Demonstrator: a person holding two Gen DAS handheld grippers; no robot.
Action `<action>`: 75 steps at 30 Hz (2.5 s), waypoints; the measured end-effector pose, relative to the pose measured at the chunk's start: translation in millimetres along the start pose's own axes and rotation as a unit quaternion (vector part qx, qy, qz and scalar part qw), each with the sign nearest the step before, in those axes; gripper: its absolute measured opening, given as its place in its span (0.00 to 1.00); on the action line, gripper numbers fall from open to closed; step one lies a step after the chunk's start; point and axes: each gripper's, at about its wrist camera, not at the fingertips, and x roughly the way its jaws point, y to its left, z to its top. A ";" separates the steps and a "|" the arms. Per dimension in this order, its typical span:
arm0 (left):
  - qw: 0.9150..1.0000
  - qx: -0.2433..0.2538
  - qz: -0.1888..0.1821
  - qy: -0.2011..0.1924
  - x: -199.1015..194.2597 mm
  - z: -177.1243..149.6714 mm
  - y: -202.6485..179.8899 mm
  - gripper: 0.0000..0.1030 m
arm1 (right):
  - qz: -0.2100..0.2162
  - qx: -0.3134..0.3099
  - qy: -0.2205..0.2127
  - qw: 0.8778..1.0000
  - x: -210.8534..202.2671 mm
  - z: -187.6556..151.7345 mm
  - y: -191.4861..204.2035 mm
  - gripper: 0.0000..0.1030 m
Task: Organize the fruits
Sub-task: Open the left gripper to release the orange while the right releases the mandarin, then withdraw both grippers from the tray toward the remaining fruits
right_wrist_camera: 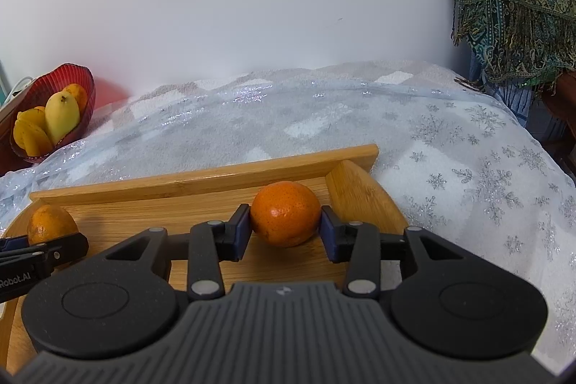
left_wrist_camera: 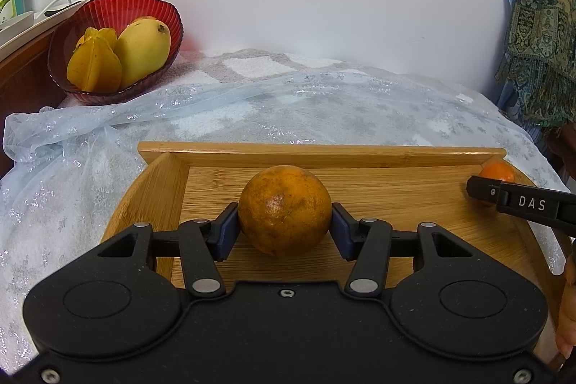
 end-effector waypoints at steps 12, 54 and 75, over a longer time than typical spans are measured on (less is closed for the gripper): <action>1.000 0.010 0.006 -0.006 -3.2 -1.9 -0.8 0.63 | 0.001 0.001 0.002 1.000 -0.7 -0.4 -1.2 0.50; 1.000 0.006 -0.011 -0.025 -45.8 -16.1 1.5 0.90 | 0.005 -0.035 -0.034 0.999 -43.5 -8.8 13.4 0.84; 0.996 0.034 -0.024 -0.077 -118.6 -59.1 -10.6 0.98 | 0.018 0.000 -0.099 0.995 -119.3 -50.9 5.9 0.99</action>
